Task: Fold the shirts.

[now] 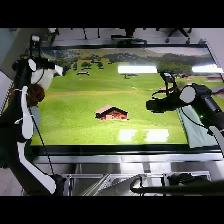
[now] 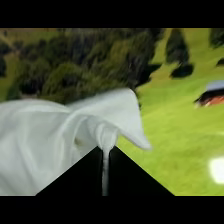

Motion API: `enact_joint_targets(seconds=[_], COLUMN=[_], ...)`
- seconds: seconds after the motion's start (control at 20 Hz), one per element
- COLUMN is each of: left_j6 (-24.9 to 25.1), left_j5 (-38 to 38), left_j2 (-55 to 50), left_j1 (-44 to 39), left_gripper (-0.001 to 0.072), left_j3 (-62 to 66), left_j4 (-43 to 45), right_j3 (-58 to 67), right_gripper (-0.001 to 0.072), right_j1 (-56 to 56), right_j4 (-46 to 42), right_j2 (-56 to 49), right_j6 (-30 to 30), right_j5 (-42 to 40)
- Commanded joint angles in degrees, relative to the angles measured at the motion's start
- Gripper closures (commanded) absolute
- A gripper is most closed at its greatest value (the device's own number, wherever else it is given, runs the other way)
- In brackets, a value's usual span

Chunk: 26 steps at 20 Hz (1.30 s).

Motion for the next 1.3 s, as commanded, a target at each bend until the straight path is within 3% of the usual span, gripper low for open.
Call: enact_joint_targets(seconds=[0.0,0.25,0.35,0.5,0.7,0.75,0.8,0.85,1.0,1.15,1.25], left_j6=[-0.48,-1.79,-3.76,-5.18,-7.23,-9.16,-11.1,-13.68,-13.94,-15.65,-15.82], left_j5=[-1.4,-22.18,-27.74,-29.66,-26.82,-26.47,-27.1,-28.39,-35.54,-45.94,-48.22], left_j2=[13.07,26.12,29.77,31.82,29.27,28.13,27.02,26.1,26.03,29.14,33.0], left_j1=[-5.42,-13.77,-18.6,-25.77,-32.13,-32.79,-33.07,-32.79,-28.92,-23.61,-21.4], left_gripper=[0.0697,0.0696,0.0697,0.0696,0.0689,0.0494,0.0117,-0.0003,-0.0003,-0.0003,-0.0003], left_j3=[0.11,-2.91,-9.46,-21.16,-33.64,-35.34,-35.87,-35.74,-32.52,-30.23,-33.73], left_j4=[-5.79,-26.45,-28.22,-28.09,-28.06,-28.5,-29.18,-30.75,-36.09,-35.63,-35.52], right_j3=[-0.02,-0.02,-0.02,-0.02,-0.02,-0.02,-0.02,-0.02,-0.02,-0.02,-0.02], right_gripper=[0.069,0.0691,0.069,0.069,0.069,0.069,0.069,0.069,0.0691,0.069,0.069], right_j1=[0.07,0.07,0.07,0.07,0.07,0.07,0.07,0.07,0.07,0.07,0.07], right_j4=[0.02,0.02,0.02,0.02,0.02,0.02,0.02,0.02,0.02,0.02,0.02], right_j2=[-0.07,-0.04,-0.04,-0.07,-0.07,-0.07,-0.07,-0.07,-0.09,-0.09,-0.28], right_j6=[0.0,0.0,0.0,0.0,0.0,0.0,0.0,0.0,0.0,0.0,0.02], right_j5=[0.0,0.0,0.02,0.0,0.0,0.02,0.02,0.02,0.0,0.0,-0.9])
